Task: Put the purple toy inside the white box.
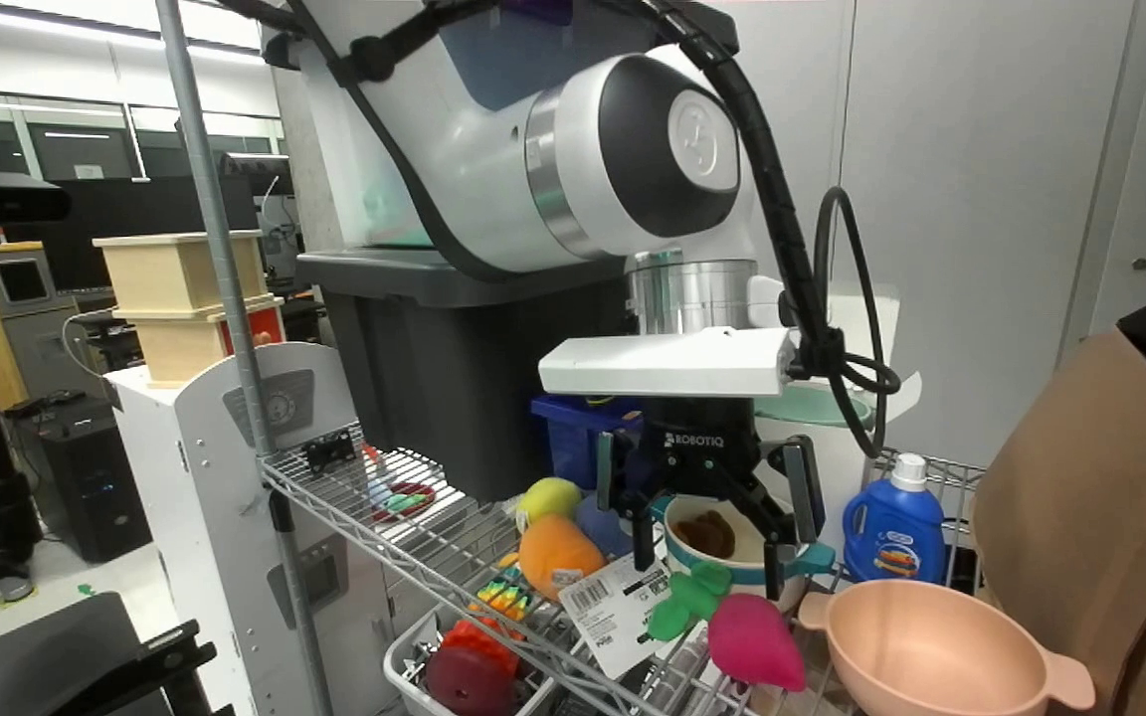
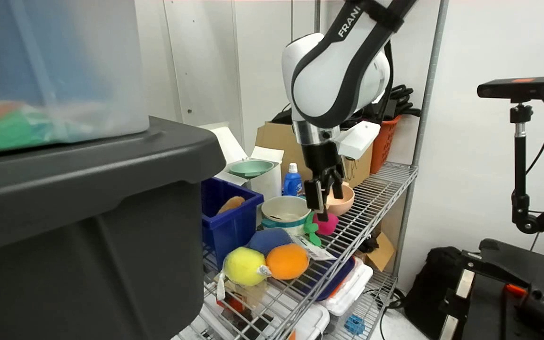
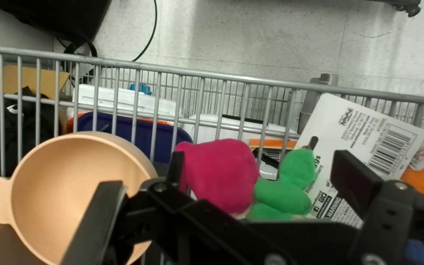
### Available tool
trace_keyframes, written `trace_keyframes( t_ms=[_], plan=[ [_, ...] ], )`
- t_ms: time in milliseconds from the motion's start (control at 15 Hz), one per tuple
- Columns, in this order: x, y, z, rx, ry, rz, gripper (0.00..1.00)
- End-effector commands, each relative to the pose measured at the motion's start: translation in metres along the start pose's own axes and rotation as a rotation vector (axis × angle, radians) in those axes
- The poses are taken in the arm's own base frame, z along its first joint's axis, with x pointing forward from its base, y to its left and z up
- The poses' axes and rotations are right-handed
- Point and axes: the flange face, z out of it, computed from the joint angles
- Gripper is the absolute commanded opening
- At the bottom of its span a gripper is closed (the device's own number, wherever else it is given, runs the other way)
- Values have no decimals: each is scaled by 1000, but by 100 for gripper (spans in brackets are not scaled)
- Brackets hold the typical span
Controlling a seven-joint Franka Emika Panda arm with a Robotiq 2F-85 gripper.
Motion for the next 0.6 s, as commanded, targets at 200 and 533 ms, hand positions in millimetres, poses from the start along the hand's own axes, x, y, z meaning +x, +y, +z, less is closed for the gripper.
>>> trace_keyframes(
  t_ms=[200,533],
  plan=[
    [25,1,13,-49,4,-5,100],
    [33,11,30,-58,-8,12,100]
  ],
)
